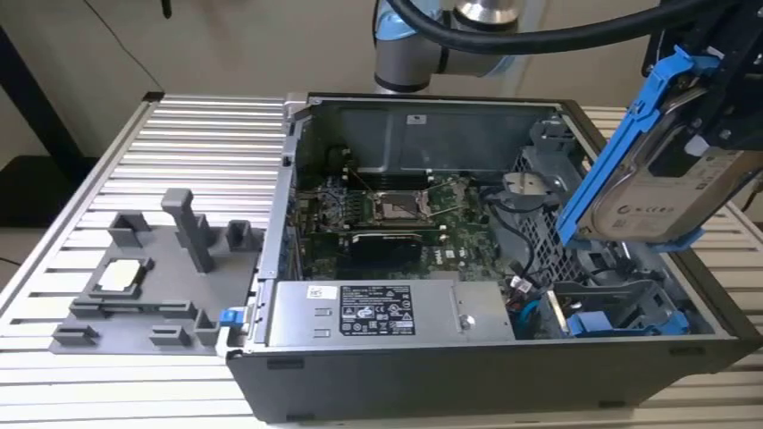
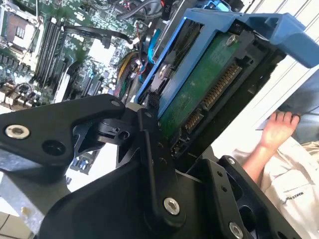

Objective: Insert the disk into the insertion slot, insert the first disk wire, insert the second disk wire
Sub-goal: 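Insert the disk into the insertion slot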

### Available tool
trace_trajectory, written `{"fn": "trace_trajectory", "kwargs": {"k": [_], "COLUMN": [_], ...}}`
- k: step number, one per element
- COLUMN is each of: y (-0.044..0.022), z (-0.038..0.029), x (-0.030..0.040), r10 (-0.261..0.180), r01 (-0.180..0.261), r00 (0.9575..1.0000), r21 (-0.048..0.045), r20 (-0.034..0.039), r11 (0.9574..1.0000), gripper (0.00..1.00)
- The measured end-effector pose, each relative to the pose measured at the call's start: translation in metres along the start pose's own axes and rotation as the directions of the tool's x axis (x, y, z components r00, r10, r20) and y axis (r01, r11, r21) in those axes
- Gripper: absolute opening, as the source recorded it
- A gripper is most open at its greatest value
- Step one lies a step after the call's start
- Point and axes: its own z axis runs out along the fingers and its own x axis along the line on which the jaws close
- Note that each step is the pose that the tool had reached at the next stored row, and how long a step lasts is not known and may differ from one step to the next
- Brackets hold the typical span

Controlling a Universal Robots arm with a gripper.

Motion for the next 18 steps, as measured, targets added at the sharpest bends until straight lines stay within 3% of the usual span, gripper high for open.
{"fn": "trace_trajectory", "kwargs": {"k": [6, 11, 18], "y": [-0.0014, -0.0035, -0.0085], "z": [0.0066, 0.0126, 0.0213], "x": [-0.0001, 0.0005, 0.0088], "r10": [-0.005, -0.038, -0.044], "r01": [0.005, 0.038, 0.044], "r00": [1.0000, 0.9993, 0.9990], "r21": [0.0000, 0.0010, 0.0011], "r20": [-0.0004, -0.0014, -0.0018], "r11": [1.0000, 0.9993, 0.9990], "gripper": [0.33, 0.33, 0.33]}}
